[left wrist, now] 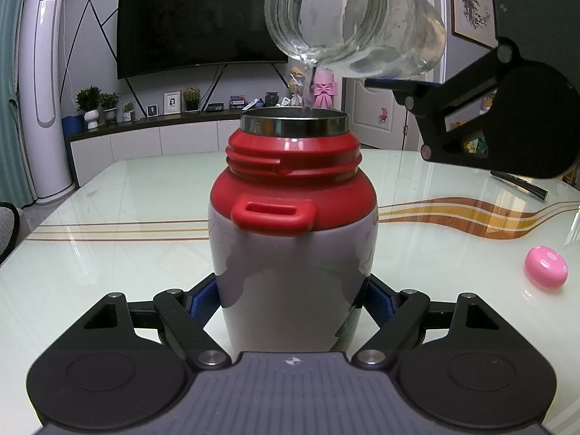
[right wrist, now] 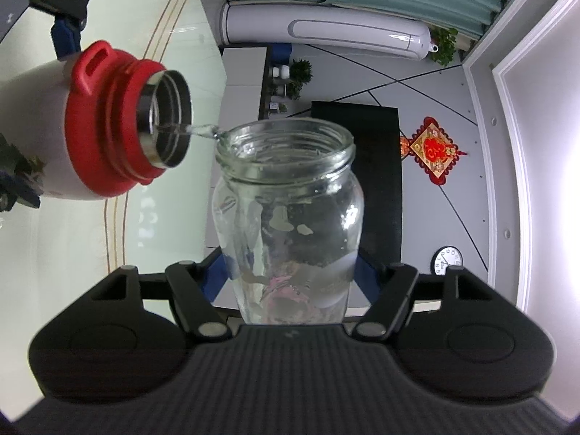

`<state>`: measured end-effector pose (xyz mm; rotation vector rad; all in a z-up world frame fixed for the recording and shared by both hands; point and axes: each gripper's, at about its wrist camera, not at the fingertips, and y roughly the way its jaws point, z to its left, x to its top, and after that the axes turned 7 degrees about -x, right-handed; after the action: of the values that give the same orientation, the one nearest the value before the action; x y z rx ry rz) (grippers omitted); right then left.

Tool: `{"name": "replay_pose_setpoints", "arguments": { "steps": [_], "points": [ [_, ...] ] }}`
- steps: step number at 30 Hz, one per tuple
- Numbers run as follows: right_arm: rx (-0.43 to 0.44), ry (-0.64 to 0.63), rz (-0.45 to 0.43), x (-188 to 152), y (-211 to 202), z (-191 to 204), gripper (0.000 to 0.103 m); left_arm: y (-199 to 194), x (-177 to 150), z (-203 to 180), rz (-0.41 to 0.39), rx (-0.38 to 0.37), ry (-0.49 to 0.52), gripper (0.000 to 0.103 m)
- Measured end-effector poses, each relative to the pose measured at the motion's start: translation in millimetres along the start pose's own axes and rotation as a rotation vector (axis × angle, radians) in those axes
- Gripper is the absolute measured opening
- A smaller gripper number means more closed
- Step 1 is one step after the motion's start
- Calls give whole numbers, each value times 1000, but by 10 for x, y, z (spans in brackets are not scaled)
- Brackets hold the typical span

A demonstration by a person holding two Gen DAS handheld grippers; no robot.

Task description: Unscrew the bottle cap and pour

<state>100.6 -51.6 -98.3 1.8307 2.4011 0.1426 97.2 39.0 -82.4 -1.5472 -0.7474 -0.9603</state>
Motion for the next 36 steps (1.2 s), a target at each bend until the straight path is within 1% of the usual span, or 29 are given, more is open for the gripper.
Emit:
{"name": "replay_pose_setpoints", "arguments": {
  "steps": [18,36],
  "points": [
    [-18,-54,-25,-10,-18,58,71,-23,-9,8,0,-1,0,83],
    [-44,-88,-32,-26,-18,96,71,-33,-10,5,1,-2,1,83]
  ]
}}
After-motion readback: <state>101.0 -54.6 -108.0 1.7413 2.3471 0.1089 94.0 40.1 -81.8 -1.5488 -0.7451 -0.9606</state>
